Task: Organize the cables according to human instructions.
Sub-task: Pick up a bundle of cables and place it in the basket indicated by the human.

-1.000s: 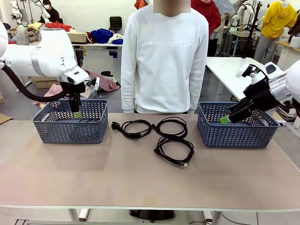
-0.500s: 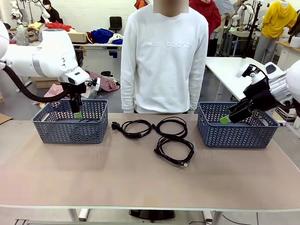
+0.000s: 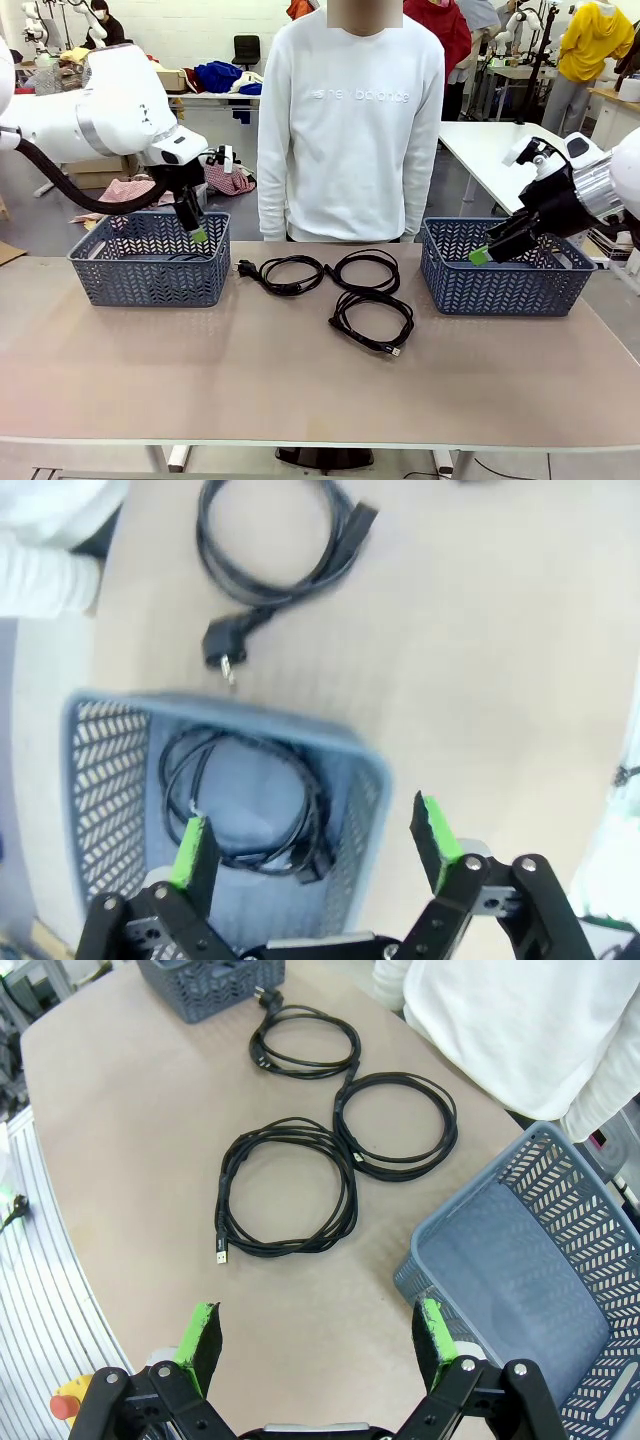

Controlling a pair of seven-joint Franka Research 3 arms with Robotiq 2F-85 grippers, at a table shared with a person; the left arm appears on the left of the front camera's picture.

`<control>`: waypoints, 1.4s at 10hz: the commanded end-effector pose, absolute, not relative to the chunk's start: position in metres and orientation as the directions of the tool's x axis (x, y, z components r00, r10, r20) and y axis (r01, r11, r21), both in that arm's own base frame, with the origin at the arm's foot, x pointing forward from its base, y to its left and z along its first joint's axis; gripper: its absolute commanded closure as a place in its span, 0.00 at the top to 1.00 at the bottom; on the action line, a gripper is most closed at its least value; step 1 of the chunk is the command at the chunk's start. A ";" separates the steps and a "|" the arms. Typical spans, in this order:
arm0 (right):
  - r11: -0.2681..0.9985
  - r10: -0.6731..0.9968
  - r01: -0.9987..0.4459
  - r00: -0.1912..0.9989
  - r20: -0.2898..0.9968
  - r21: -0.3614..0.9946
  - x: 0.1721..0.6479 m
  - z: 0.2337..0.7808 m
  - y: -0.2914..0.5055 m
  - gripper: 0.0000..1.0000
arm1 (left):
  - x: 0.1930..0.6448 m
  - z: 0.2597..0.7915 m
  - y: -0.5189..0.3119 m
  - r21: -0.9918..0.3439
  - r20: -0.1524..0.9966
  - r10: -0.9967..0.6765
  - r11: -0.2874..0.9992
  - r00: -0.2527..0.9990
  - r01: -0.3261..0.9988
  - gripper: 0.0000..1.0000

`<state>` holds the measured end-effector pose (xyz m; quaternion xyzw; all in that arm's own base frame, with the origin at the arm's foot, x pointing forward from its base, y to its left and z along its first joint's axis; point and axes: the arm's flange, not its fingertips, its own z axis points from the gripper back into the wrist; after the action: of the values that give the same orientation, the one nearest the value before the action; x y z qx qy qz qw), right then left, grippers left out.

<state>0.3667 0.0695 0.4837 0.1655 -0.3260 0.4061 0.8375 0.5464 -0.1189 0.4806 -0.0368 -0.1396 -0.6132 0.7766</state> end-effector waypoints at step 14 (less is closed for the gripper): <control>0.608 0.565 -0.793 0.451 0.691 0.020 0.368 0.483 0.068 1.00 | 0.416 0.448 -0.157 0.067 0.443 -0.875 0.249 0.195 0.966 1.00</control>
<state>0.3666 0.0697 0.4838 0.1652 -0.3260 0.4064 0.8374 0.4130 -0.1584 0.4456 -0.1083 -0.2069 -0.6033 0.7625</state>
